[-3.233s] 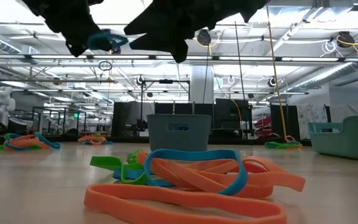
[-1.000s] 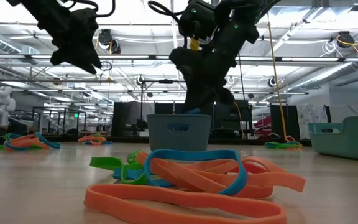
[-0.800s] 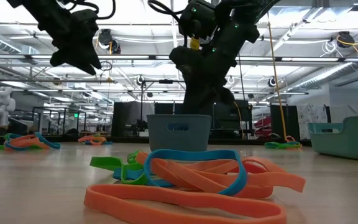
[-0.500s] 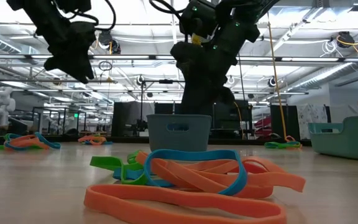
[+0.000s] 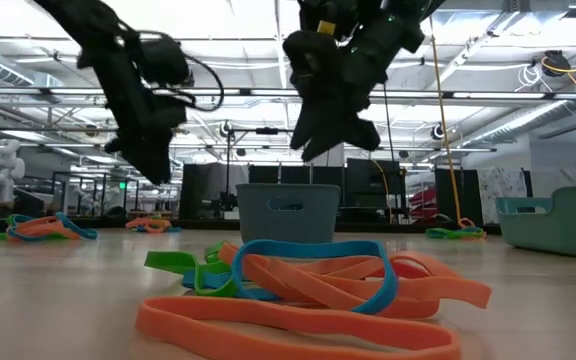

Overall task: Sort rubber bands into baskets
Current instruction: Put the blue rubberband into the blue bin

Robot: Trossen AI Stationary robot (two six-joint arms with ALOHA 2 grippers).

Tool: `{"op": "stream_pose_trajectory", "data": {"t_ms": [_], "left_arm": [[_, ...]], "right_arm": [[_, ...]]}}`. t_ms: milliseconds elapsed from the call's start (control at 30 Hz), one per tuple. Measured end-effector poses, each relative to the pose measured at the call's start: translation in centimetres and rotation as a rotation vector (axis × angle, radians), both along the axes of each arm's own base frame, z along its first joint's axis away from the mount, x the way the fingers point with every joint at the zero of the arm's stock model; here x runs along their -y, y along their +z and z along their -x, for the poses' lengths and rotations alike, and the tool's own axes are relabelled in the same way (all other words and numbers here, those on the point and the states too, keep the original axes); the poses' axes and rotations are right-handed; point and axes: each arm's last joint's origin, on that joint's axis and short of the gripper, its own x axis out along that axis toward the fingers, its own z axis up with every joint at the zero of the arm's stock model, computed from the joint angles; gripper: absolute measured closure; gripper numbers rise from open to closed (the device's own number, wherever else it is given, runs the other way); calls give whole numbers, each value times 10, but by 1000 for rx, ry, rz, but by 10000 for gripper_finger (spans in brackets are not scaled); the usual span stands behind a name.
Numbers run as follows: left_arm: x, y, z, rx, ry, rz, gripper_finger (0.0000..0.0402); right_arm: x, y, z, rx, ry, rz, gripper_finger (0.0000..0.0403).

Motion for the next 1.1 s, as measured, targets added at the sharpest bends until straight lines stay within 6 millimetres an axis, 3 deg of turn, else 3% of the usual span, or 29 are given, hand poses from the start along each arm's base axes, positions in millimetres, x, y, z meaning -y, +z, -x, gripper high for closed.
{"op": "stream_pose_trajectory", "data": {"t_ms": [200,500,767,1100], "left_arm": [[-25,-20,-10,-79,-2,1,254],[-65,-22,-32,-145,-45,-45,254],[-99,-36,-21,-166,2,57,254],[-108,-53,-17,-190,-24,93,254]], "right_arm": [[0,20,7,58,-1,6,297],[0,24,9,67,-13,-9,298],[-7,21,12,26,-1,-19,298],[-9,20,13,1,-1,-17,298]]}}
